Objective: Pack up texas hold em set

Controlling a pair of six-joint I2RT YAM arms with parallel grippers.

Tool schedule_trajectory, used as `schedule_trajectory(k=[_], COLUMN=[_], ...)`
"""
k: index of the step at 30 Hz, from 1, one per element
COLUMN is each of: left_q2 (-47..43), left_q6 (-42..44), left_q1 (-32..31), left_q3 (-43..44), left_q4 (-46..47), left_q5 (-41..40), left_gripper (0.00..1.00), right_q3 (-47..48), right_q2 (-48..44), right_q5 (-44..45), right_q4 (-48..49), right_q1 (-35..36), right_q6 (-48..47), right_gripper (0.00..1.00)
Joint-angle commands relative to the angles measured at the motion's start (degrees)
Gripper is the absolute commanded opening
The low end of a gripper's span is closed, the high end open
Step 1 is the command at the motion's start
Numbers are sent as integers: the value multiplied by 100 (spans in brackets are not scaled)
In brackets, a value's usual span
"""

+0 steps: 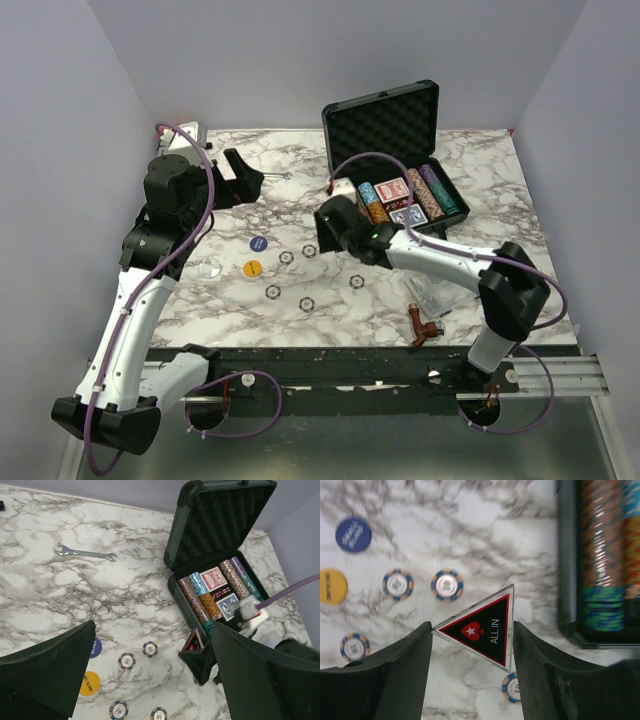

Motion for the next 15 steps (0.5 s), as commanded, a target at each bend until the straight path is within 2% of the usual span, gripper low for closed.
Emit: schedule_trajectory(k=[1,8,15], left_q2=[-226,-21,-12], left_q6=[27,-127,-136], left_q1=[27,-40,-241], left_q3=[-76,-126,-117], left_q4=[186,244,250], left_q5=[61,381,457], left_gripper=[99,99,98], right_q3=[91,508,1198], right_q2=[-501,-228,705], right_q5=[480,740,546], right_q4=[450,643,767], right_q1=[-713,-2156,-2995], right_q6=[-128,-166,-354], right_gripper=[7,7,10])
